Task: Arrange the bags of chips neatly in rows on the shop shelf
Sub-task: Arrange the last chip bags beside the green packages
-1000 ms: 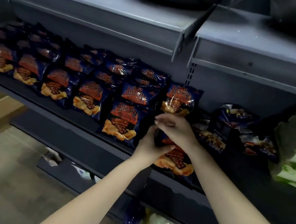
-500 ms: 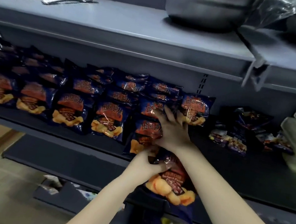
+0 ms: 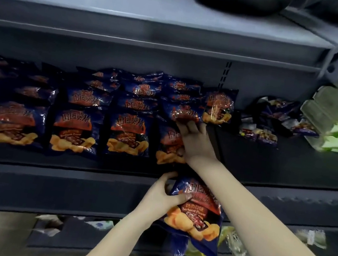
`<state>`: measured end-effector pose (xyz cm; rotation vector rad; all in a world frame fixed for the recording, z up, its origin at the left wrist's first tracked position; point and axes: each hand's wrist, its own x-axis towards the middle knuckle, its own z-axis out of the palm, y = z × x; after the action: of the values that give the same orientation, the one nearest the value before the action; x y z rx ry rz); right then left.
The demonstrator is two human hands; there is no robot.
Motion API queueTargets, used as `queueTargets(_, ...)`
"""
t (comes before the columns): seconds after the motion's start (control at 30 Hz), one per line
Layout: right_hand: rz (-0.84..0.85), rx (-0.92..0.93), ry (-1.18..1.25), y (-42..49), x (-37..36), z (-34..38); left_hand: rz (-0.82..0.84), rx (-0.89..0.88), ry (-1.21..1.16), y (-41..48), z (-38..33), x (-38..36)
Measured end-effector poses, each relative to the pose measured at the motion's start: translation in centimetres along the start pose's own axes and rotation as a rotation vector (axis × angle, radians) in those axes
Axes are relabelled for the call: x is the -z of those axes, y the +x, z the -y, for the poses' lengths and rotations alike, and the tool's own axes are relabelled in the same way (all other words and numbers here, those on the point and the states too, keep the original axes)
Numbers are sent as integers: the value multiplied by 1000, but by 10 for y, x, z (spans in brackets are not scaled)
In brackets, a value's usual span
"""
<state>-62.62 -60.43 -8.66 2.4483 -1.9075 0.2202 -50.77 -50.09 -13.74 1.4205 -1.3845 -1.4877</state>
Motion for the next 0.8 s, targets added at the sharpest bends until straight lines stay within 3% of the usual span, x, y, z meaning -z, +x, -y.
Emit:
queueTargets(0.1, -51, -59, -81, 2, -5, 8, 13, -2, -26, 0, 2, 7)
queueTargets(0.3, 135, -158, -22, 24, 1, 8, -8, 11, -31, -1, 11, 24)
queueTargets(0.57, 212, -207, 21, 32, -6, 11, -33, 39, -47, -2, 20, 28)
queueTargets(0.8, 13, -29, 228, 8, -20, -18, -36, 40, -133, 5, 3, 9)
